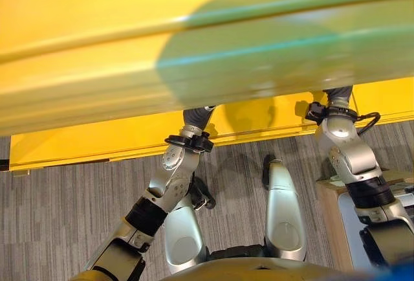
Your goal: Move parts from the plastic box to the shelf.
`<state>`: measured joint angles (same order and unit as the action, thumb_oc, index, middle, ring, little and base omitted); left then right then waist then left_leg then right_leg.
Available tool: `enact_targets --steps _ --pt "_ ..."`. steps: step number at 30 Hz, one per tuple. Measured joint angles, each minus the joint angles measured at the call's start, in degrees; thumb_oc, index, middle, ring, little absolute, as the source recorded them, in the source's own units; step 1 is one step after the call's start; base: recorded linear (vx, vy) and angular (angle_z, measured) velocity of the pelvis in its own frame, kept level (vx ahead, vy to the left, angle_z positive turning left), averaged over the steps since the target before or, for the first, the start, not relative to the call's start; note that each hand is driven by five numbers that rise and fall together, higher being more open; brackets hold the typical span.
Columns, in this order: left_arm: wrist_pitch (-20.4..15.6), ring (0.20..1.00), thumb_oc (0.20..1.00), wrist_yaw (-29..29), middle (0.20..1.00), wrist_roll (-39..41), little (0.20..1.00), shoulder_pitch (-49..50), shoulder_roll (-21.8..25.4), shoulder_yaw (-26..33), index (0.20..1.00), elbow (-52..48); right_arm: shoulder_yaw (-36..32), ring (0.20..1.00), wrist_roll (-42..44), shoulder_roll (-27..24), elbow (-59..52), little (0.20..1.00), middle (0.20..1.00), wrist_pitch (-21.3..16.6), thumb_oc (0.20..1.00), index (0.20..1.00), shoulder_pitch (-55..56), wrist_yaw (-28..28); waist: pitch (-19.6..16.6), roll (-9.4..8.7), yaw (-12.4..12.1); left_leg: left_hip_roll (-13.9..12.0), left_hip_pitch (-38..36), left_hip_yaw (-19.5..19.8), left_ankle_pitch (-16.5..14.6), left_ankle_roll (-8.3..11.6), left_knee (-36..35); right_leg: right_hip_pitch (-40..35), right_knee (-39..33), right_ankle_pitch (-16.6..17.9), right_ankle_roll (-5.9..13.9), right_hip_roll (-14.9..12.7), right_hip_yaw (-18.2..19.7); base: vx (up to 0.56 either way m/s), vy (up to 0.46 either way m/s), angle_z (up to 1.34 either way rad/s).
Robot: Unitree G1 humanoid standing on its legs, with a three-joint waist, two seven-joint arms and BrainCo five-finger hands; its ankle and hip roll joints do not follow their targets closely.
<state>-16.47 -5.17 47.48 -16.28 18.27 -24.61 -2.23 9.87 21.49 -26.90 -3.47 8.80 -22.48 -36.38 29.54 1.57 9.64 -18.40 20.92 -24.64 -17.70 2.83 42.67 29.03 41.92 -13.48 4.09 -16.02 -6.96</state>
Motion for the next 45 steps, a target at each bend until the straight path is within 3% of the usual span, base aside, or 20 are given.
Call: enact_targets --steps 9,13,16,22,28,35,38,45 --pt "0.0 1.0 1.0 -0.3 1.0 -2.0 1.0 1.4 -0.1 0.3 1.0 -1.1 -0.3 1.0 -2.6 0.0 -7.1 1.0 1.0 -2.4 1.0 1.0 3.1 -0.4 0.2 0.15 0.6 -0.1 -1.3 -0.6 0.0 0.13 -0.5 -0.8 -0.5 0.2 0.07 0.7 0.7 0.02 0.015 -0.04" --pt "0.0 1.0 1.0 -0.2 1.0 -2.0 1.0 6.1 -0.2 1.5 1.0 -1.3 -1.0 1.0 -2.6 1.4 -7.9 1.0 1.0 -2.3 1.0 1.0 12.1 0.1 0.2 0.14 0.5 0.0 -5.5 -1.9 0.6 0.7 -4.1 -4.6 -4.7 1.4 0.35 1.8 0.8 0.05 0.024 -0.13" --pt "0.1 1.0 1.0 -0.2 1.0 -1.9 1.0 11.3 -0.4 3.9 1.0 -1.9 -2.8 1.0 -3.5 4.9 -9.6 1.0 1.0 -3.2 1.0 1.0 22.5 0.8 0.2 -0.01 1.7 1.6 -9.7 -3.4 3.1 1.01 -10.4 -8.3 -10.1 3.6 0.68 2.2 0.8 0.05 0.013 -0.1" --pt "0.1 1.0 1.0 -0.4 1.0 -1.7 1.0 19.4 0.4 9.3 1.0 -2.3 -7.8 1.0 -2.1 3.8 -10.3 1.0 1.0 -1.4 1.0 1.0 34.1 5.5 -1.1 -0.71 3.4 4.5 -17.8 -6.1 9.8 1.8 -25.2 -15.8 -23.0 8.8 0.82 3.8 -0.2 0.03 -0.01 -0.07" --pt "1.9 1.0 1.0 0.2 1.0 -0.8 1.0 23.7 0.4 9.6 1.0 -2.3 -9.1 1.0 0.0 3.5 -10.1 1.0 1.0 -0.4 1.0 1.0 40.1 10.0 -8.4 -1.06 3.4 5.5 -23.6 -6.2 15.2 3.08 -36.4 -21.8 -30.8 10.8 0.45 5.8 -3.1 0.04 -0.03 0.08" --pt "5.0 1.0 1.0 1.2 1.0 -0.8 1.0 25.5 0.4 9.4 1.0 -2.4 -6.8 1.0 1.0 3.3 -9.2 1.0 1.0 1.3 1.0 1.0 40.3 12.1 -13.0 -1.18 2.1 6.9 -26.2 -6.4 16.3 3.1 -40.0 -24.9 -34.6 12.3 1.26 5.8 -3.5 0.03 0.021 0.02" --pt "7.3 1.0 1.0 3.0 1.0 -1.0 1.0 26.8 0.8 9.2 1.0 -2.4 -4.2 1.0 2.0 3.3 -7.8 1.0 1.0 3.0 1.0 1.0 40.4 14.9 -15.5 -1.67 1.5 8.1 -27.6 -6.3 17.0 2.88 -42.3 -26.6 -37.0 13.5 1.85 5.3 -4.0 0.02 0.103 0.05" --pt "13.1 1.0 1.0 7.9 1.0 -1.9 1.0 27.4 4.6 8.2 1.0 -2.1 -1.3 1.0 5.4 3.3 -5.6 1.0 1.0 2.0 1.0 1.0 40.4 20.7 -17.7 -3.77 0.5 10.5 -28.0 -6.4 17.1 2.16 -43.6 -27.4 -38.2 14.6 3.18 3.2 -4.6 -0.01 0.134 0.05"
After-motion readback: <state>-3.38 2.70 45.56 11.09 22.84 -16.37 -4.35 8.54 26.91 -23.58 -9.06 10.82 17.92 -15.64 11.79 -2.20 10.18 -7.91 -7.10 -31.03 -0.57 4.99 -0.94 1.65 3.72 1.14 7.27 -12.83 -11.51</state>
